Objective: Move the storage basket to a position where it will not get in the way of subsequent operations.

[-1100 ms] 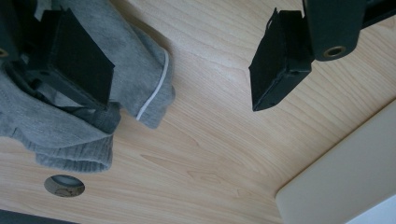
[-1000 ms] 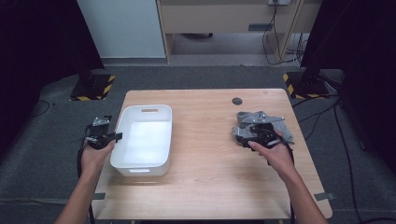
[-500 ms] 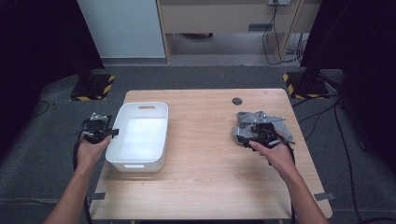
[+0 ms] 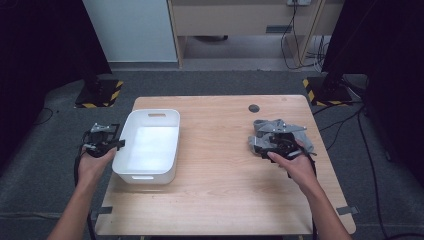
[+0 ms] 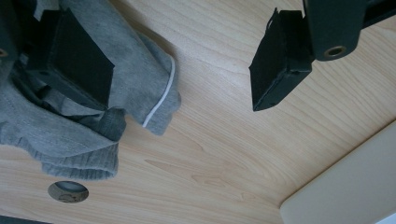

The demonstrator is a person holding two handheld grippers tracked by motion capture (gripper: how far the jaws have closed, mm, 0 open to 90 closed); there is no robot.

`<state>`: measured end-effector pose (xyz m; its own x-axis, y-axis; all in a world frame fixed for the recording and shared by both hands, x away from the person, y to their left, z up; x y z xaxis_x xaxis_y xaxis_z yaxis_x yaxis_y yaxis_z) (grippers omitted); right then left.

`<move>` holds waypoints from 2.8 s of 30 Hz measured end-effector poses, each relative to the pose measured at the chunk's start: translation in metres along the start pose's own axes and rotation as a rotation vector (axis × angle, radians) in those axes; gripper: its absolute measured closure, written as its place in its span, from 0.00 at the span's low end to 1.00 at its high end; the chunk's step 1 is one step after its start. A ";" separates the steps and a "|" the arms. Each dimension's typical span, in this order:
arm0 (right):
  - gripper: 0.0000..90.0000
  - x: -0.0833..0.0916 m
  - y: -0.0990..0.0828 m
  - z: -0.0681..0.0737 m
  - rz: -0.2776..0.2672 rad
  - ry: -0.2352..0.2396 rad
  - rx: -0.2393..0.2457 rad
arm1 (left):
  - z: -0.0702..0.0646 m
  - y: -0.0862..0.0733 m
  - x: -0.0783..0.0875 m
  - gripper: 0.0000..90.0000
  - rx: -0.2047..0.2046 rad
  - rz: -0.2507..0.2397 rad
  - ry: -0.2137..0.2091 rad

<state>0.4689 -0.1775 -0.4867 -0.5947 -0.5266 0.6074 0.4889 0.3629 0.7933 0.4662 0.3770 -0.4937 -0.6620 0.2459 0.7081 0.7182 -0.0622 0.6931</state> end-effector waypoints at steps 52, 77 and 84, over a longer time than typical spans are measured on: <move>0.24 0.005 0.000 -0.005 -0.007 -0.010 -0.008 | 0.025 -0.007 0.010 0.94 0.187 -0.039 0.100; 0.32 -0.001 0.014 -0.025 0.042 -0.094 0.048 | -0.017 0.024 0.033 0.45 0.064 -0.150 0.080; 0.45 -0.003 0.015 -0.054 0.083 -0.144 0.036 | -0.038 0.034 0.033 0.39 0.035 -0.150 0.033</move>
<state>0.5126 -0.2123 -0.4783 -0.6398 -0.3795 0.6683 0.5181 0.4294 0.7398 0.4610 0.3466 -0.4413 -0.7688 0.2183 0.6011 0.6172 0.0070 0.7868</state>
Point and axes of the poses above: each handheld gripper's, and its own axes: x roughly backward along the jaws, y roughly out of its top, z roughly to its left, the point moved 5 cm from there along -x, roughly forward along the jaws, and after that the axes turned 7 degrees about x, right-handed, at the moved point
